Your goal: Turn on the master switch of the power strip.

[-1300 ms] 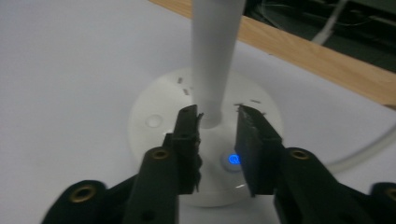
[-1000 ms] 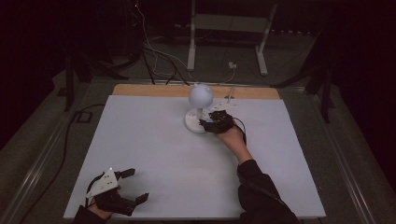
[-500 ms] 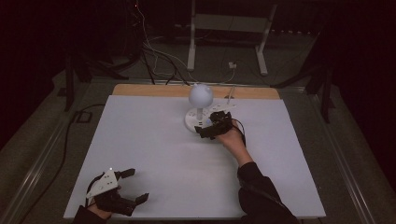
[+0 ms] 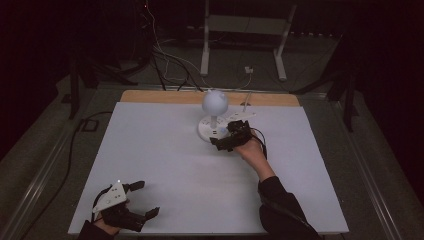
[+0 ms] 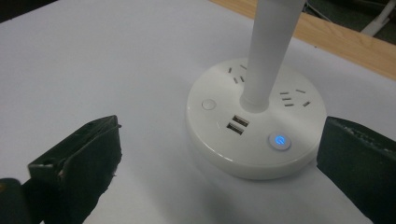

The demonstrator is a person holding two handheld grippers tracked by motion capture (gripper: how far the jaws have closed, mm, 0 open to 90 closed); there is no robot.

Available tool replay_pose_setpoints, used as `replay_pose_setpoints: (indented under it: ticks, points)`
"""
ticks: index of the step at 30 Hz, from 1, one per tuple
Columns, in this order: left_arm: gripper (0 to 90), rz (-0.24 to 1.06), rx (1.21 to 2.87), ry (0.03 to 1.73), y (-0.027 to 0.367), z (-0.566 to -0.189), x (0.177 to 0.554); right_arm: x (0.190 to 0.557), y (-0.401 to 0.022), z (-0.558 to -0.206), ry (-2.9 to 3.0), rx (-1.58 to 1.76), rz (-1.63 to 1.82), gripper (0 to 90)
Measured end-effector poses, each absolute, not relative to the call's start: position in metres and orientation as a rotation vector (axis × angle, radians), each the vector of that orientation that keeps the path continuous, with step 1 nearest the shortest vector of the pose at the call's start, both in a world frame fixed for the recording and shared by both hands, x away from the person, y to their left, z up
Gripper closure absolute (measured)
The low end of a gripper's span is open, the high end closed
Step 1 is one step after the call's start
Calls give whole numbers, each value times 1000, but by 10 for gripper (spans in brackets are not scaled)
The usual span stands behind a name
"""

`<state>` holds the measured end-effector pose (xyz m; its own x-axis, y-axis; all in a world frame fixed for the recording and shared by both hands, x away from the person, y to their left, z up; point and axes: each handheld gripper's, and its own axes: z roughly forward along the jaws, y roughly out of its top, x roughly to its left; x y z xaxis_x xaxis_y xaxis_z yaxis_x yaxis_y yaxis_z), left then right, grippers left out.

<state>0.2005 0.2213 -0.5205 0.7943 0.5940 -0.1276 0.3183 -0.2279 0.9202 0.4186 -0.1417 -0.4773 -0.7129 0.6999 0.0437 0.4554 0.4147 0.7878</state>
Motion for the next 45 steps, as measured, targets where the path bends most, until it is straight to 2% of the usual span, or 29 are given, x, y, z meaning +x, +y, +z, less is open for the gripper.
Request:
replay_pose_setpoints:
  ticks: [16, 45]
  points:
    - [1, 299, 1831, 702, 222, -520, 200, 391, -167, -471, 2370, 984, 1236, 0]
    - [1, 299, 1835, 705, 222, -521, 201, 332, -212, -498, 2431, 970, 1185, 0]
